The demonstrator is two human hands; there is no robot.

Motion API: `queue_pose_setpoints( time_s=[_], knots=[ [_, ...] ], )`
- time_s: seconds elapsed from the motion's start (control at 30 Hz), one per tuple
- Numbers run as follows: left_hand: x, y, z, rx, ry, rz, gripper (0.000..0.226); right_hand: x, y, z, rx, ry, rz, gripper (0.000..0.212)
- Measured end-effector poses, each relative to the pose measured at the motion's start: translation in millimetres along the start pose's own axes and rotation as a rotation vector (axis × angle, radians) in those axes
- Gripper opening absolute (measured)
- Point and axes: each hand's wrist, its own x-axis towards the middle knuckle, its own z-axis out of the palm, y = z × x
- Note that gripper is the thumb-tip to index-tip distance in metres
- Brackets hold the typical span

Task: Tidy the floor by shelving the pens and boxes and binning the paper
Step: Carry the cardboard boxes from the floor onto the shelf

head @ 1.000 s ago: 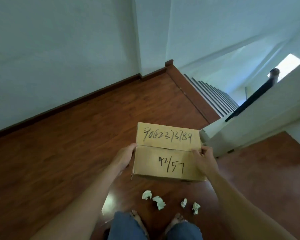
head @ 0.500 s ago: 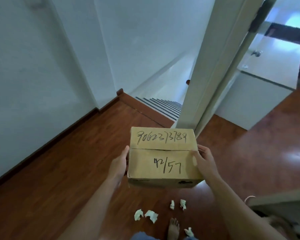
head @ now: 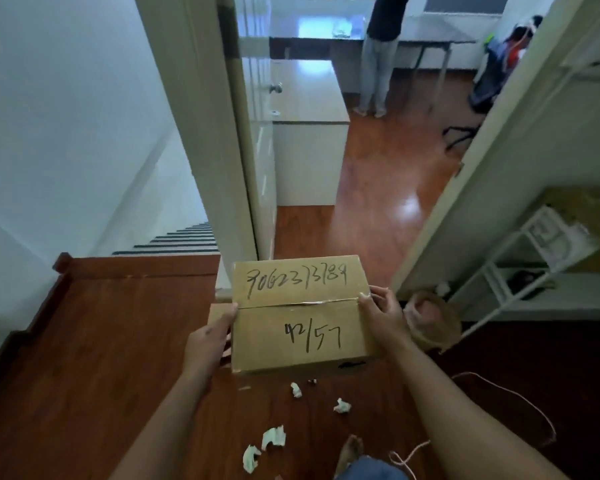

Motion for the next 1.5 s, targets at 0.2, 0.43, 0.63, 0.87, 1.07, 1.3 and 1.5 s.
queue_pose_setpoints(
  time_s=[0.2, 0.43, 0.63, 0.87, 1.07, 1.3, 1.5],
  knots=[
    [-12.3, 21.7, 106.9, 0.077, -0.227, 0.111, 0.095, -28.1, 24.2, -117.0, 0.131, 0.265, -0.004, 0.028],
    [-56.6, 45.3, 252.9, 0.208, -0.438, 0.227, 0.067, -62.5, 54.4, -255.7, 0.149, 0.536, 0.041, 0.032],
    [-113.8, 65.4, 379.6, 0.238, -0.605, 0.270, 0.062, -85.4, 72.7, -377.2, 0.147, 0.702, 0.070, 0.033],
    [-193.2, 90.7, 510.7, 0.260, -0.848, 0.291, 0.048, -119.3, 97.0, -511.9, 0.075, 0.890, 0.112, 0.041],
    [-228.8, 100.5, 594.1, 0.345, -0.991, 0.306, 0.035, -139.8, 112.7, -579.8, 0.086, 1.002, 0.176, 0.034],
    [-249.0, 107.9, 707.8, 0.418, -1.097, 0.344, 0.037, -133.3, 130.1, -655.2, 0.112, 1.099, 0.199, 0.033],
    [-247.6, 119.6, 821.0, 0.476, -1.153, 0.440, 0.040, -99.5, 139.4, -729.4, 0.137, 1.175, 0.193, 0.042]
  ],
)
